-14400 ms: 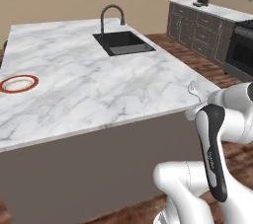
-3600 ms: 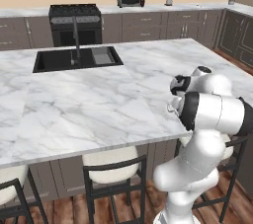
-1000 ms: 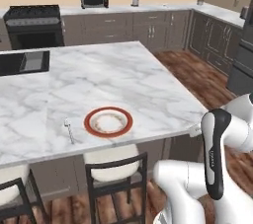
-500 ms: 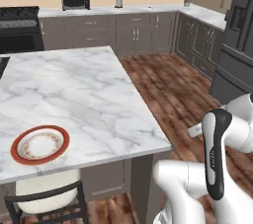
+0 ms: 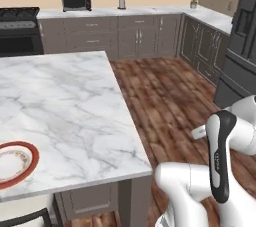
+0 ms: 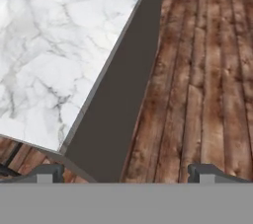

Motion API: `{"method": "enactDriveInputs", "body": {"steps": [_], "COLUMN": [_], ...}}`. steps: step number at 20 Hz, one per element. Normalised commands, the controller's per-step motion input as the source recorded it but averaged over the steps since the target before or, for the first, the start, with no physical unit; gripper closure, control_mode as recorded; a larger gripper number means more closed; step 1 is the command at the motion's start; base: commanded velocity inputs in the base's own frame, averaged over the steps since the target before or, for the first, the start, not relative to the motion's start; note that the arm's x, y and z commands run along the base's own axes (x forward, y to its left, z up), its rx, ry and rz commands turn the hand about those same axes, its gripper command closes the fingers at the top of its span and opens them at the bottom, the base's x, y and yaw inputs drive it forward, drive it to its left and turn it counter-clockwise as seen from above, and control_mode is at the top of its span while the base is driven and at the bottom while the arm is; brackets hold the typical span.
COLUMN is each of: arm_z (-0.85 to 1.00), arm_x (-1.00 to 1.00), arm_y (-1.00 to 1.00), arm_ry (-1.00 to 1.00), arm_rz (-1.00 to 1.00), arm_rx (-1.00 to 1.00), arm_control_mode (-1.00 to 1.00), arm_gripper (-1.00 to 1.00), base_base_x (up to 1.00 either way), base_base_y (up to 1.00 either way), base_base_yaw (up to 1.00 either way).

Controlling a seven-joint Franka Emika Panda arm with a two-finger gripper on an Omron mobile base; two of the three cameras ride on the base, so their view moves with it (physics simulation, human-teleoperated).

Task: Take the fork and place it on the left side of the plate. Then take the spoon and place it on the right side of the plate. Make sure they're directly next to the plate.

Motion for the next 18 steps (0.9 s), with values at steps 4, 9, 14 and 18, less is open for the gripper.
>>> {"method": "enactDriveInputs", "body": {"steps": [4,9,14,18], "arm_z": [0.0,0.0,0.0,0.0], "arm_x": [0.0,0.0,0.0,0.0], "arm_y": [0.0,0.0,0.0,0.0], "arm_ry": [0.0,0.0,0.0,0.0], "arm_rz": [0.0,0.0,0.0,0.0], "arm_rx": [0.0,0.0,0.0,0.0], "arm_control_mode": [1.0,1.0,1.0,1.0], "arm_gripper": [-1.0,-1.0,-1.0,-1.0], "base_base_x": [1.0,0.48,0.03,0.35], "base_base_y": [-0.97,-1.0,-1.0,-0.99], "base_base_yaw": [0.05,0.0,0.0,0.0]}}
